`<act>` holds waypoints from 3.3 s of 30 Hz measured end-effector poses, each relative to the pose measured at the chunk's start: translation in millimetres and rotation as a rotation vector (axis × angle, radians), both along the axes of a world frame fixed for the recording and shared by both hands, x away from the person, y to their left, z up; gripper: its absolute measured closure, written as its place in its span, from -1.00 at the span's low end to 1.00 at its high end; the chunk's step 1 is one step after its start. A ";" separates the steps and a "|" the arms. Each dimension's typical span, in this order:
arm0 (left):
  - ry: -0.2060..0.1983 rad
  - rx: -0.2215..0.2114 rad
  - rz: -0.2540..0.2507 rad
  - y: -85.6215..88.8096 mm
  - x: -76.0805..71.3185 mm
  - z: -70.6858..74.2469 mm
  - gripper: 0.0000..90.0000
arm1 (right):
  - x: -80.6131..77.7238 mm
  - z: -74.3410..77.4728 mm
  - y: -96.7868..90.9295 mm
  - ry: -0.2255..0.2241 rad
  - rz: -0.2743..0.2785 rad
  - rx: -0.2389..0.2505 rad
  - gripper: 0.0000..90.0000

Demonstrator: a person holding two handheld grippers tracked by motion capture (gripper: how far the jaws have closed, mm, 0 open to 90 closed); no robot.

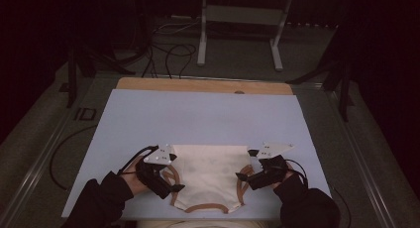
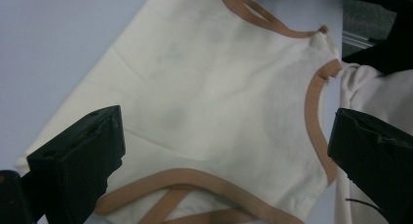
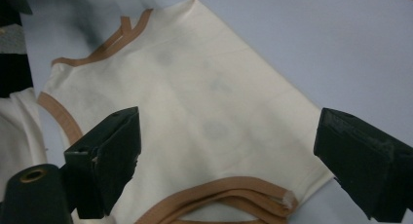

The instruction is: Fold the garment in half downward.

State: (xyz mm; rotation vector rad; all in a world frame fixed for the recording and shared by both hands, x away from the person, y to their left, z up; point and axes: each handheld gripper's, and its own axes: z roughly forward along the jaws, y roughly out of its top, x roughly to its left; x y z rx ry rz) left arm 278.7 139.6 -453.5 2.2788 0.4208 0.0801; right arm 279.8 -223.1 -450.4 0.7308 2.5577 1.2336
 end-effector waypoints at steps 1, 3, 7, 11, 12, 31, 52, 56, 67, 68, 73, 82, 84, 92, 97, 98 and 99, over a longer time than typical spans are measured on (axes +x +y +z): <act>0.001 -0.004 0.003 0.6 2.6 0.7 -0.98 | 1.0 0.5 -0.2 -0.005 0.000 0.000 -0.78; 0.008 0.000 0.006 1.0 6.7 1.5 -0.98 | 3.6 2.7 -1.1 -0.002 -0.005 0.010 -0.78; 0.008 -0.005 0.019 2.7 13.9 3.1 -0.98 | 9.9 7.6 -3.4 -0.019 -0.021 0.024 -0.78; -0.001 -0.008 0.032 3.0 20.5 4.0 -0.98 | 16.6 12.4 -5.2 -0.037 -0.026 -0.002 -0.78; -0.004 -0.008 0.035 3.3 22.2 4.1 -0.98 | 19.3 13.3 -5.9 -0.041 -0.028 -0.007 -0.78; -0.003 -0.041 0.113 12.9 60.1 -4.2 -0.98 | 57.5 7.4 -10.8 -0.025 -0.080 -0.010 -0.78; 0.044 0.060 0.246 25.0 94.7 -46.7 -0.67 | 90.2 -33.5 -21.3 0.059 -0.170 -0.076 -0.78; 0.057 0.082 0.243 24.7 97.6 -53.5 -0.56 | 95.5 -39.3 -22.3 0.088 -0.163 -0.063 -0.77; 0.091 0.079 0.240 26.0 104.4 -61.9 0.12 | 107.6 -55.4 -25.5 0.143 -0.204 -0.078 -0.53; 0.098 0.078 0.230 26.3 104.4 -61.8 0.14 | 108.6 -57.1 -25.2 0.146 -0.199 -0.084 -0.45; 0.111 0.079 0.218 26.1 104.1 -61.4 0.39 | 108.4 -63.5 -18.7 0.170 -0.153 -0.106 -0.18; 0.136 0.068 0.202 29.2 102.2 -61.8 0.79 | 103.5 -61.4 -11.3 0.158 -0.091 -0.163 0.62; 0.155 0.061 0.206 29.7 103.9 -61.4 0.83 | 104.2 -60.8 -10.3 0.163 -0.078 -0.167 0.87; 0.136 0.035 0.235 29.3 107.4 -54.0 0.91 | 107.2 -51.8 -7.6 0.142 -0.064 -0.182 0.94; 0.119 0.024 0.251 27.2 110.4 -48.6 0.91 | 111.9 -45.6 -8.8 0.121 -0.080 -0.170 0.93; 0.113 0.028 0.252 26.8 111.2 -47.7 0.91 | 112.6 -44.6 -8.5 0.122 -0.085 -0.168 0.94; 0.114 0.023 0.259 26.4 112.0 -47.3 0.91 | 113.6 -43.8 -8.6 0.118 -0.085 -0.168 0.94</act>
